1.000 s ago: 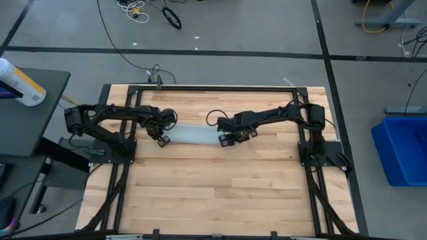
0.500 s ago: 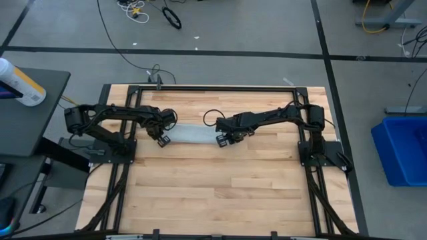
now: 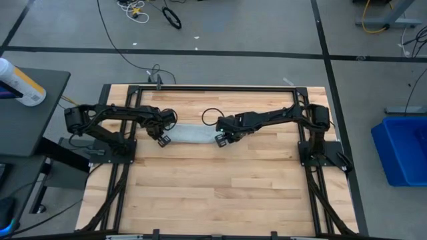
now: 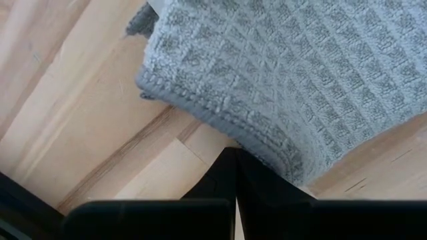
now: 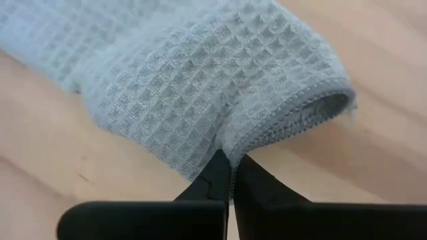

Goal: Fold microfiber towels
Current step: Fold the gray microfiber towel

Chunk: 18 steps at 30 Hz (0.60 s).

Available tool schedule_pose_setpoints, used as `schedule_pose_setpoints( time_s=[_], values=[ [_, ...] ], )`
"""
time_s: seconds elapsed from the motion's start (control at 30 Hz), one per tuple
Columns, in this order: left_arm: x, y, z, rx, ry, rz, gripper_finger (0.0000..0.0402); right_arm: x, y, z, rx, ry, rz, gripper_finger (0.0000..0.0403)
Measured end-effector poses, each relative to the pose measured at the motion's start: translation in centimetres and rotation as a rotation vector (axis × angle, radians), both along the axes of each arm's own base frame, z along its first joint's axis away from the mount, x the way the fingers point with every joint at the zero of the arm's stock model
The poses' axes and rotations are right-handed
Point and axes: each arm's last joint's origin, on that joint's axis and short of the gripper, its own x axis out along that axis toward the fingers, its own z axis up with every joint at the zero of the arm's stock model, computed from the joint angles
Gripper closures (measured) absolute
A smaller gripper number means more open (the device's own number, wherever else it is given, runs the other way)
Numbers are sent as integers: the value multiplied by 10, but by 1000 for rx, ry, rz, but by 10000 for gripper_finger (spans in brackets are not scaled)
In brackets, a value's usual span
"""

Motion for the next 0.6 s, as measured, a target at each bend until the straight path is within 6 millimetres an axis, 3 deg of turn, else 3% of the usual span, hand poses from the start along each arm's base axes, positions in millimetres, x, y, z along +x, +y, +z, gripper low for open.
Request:
schedule_pose_setpoints(
  time_s=[0.33, 0.6],
  values=[
    [0, 0, 0, -3, -2, 1, 401, 7, 14, 13, -35, -104, 62, 399],
    [-1, -1, -2, -12, -8, 6, 401, 7, 18, 39, -85, -187, 95, 399]
  ],
)
